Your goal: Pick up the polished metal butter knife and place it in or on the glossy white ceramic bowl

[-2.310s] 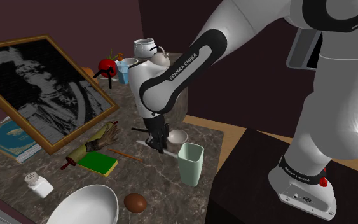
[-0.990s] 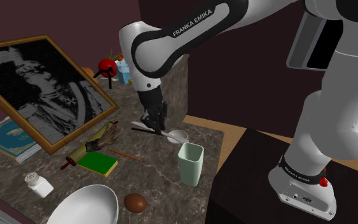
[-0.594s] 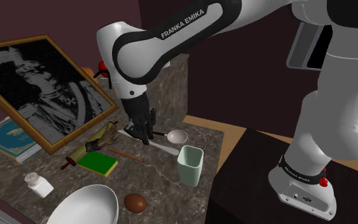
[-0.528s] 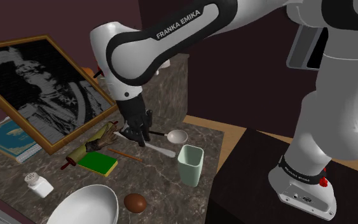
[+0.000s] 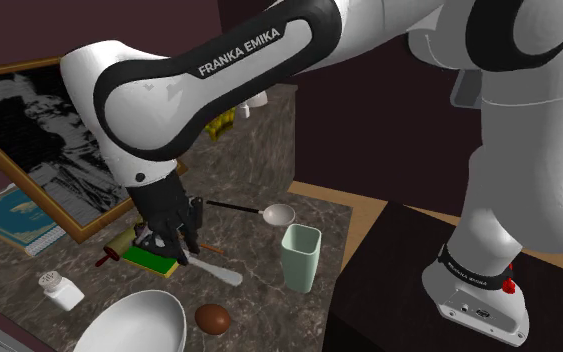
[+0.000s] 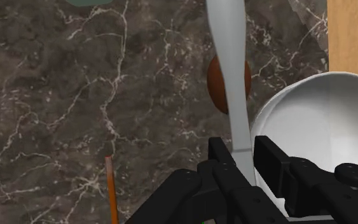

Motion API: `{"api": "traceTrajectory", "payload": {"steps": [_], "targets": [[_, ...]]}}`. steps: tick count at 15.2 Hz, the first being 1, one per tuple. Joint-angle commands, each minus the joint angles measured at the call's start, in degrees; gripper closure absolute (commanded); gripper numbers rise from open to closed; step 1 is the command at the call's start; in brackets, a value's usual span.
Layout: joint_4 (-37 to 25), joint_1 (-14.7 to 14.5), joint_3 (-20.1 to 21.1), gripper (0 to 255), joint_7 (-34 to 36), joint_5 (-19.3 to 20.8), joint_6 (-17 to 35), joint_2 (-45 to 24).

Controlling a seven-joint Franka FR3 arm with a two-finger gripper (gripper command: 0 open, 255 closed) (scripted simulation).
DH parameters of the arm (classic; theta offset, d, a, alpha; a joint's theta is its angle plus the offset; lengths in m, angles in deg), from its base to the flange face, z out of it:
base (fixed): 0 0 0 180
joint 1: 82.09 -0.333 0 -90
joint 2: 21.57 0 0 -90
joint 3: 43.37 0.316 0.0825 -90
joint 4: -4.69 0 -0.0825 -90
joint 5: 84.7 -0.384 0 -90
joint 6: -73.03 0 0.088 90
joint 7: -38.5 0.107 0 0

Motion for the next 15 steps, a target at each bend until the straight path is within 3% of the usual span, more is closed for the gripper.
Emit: {"api": "traceTrajectory", "payload": {"steps": [1,6,9,15], "targets": [[-4.94,-2.25,0.52,255,2.8,0.95,-1.31,-3.45],[-19.92,-8.15,0.94,255,8.29,3.48,-6.18,-13.13],[-33.26,-12.72,0.75,255,11.2,5.23,-11.14,-21.12],[-28.86,-12.3,0.55,255,10.81,5.23,-6.66,-21.29]]}}
